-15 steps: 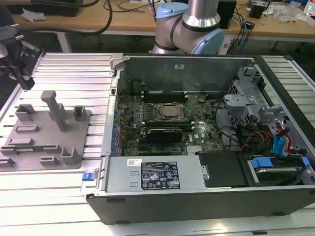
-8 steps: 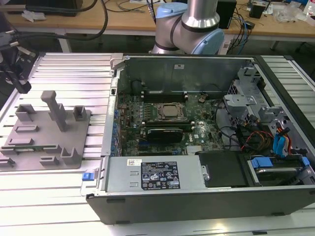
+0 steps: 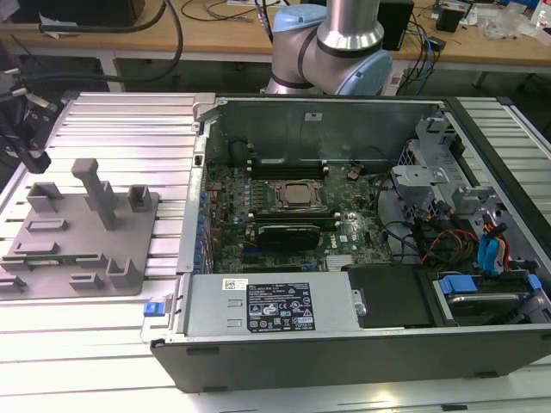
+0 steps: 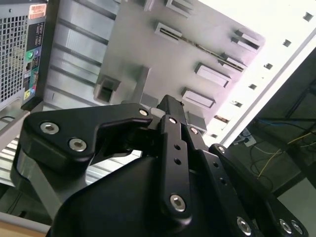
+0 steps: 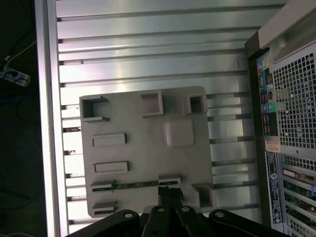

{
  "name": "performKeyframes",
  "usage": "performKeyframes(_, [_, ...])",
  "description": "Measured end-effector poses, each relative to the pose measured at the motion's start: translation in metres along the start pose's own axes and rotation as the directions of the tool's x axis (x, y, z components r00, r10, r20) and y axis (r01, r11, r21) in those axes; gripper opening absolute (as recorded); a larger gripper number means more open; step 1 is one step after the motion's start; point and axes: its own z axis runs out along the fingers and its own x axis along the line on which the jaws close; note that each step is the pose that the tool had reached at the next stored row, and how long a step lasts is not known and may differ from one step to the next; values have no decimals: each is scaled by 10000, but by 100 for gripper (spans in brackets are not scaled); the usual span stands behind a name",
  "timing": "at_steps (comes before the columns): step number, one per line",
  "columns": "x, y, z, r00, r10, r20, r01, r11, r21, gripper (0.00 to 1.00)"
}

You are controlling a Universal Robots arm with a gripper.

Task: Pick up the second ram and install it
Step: 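Reach for the second ram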

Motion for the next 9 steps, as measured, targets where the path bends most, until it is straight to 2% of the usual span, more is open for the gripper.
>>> performKeyframes(4, [87, -71, 74, 10000, 1, 1, -1, 10000, -1, 8])
performKeyframes(9, [148, -138, 145, 10000, -1, -1, 1, 10000, 0, 8])
